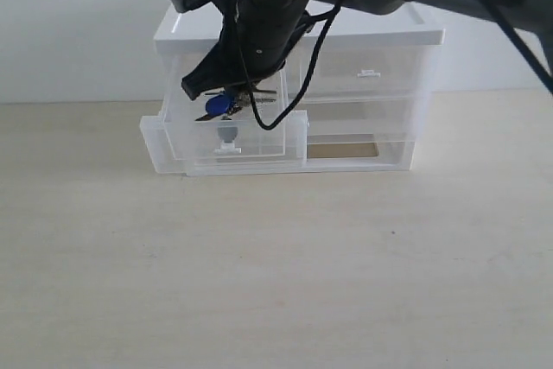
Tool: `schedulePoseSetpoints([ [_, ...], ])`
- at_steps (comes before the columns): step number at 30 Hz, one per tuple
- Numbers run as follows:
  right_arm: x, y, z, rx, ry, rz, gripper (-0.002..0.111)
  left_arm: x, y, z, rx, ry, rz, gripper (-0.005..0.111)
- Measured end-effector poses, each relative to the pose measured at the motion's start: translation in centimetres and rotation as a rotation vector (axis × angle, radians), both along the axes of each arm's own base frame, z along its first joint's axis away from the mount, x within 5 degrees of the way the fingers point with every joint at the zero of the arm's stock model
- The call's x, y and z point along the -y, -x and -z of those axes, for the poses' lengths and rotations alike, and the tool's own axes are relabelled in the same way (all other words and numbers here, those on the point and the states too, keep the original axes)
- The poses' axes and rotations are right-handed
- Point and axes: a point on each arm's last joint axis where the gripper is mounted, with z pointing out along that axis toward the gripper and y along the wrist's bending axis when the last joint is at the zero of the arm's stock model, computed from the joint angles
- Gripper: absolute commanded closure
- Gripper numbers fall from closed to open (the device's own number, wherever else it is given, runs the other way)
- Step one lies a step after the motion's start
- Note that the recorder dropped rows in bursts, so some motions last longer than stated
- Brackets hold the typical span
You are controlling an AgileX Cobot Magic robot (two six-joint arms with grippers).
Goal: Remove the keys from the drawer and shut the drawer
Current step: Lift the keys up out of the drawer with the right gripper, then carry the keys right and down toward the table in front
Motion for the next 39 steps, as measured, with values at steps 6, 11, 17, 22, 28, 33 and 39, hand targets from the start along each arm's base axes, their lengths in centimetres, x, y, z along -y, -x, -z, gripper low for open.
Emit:
schedulePoseSetpoints([
  [6, 0.7, 0.8, -2.9, 0.045, -0.032, 0.001, 0.108, 0.0, 0.0, 0.0, 0.0, 0.0, 0.0, 0.102],
  [11, 0.8, 1.7, -4.5, 0.074, -0.047, -0.011, 0.108, 0.0, 0.0, 0.0, 0.0, 0.0, 0.0, 0.102],
  [17, 1.0, 3.2, -7.4, 0.123, -0.083, -0.033, 0.108, 0.0, 0.0, 0.0, 0.0, 0.0, 0.0, 0.102],
  [22, 2.4, 5.0, -10.9, 0.161, -0.116, -0.031, 0.108, 0.0, 0.0, 0.0, 0.0, 0.0, 0.0, 0.102],
  [28, 2.6, 8.8, -14.4, 0.188, -0.143, -0.078, 0.108, 0.0, 0.0, 0.0, -0.002, 0.0, 0.0, 0.102],
  [33, 2.6, 12.5, -16.1, 0.214, -0.155, -0.15, 0.108, 0.0, 0.0, 0.0, -0.002, 0.0, 0.0, 0.102],
  [39, 3.6, 15.9, -14.7, 0.185, -0.125, -0.177, 0.108, 0.0, 0.0, 0.0, -0.002, 0.0, 0.0, 0.102],
])
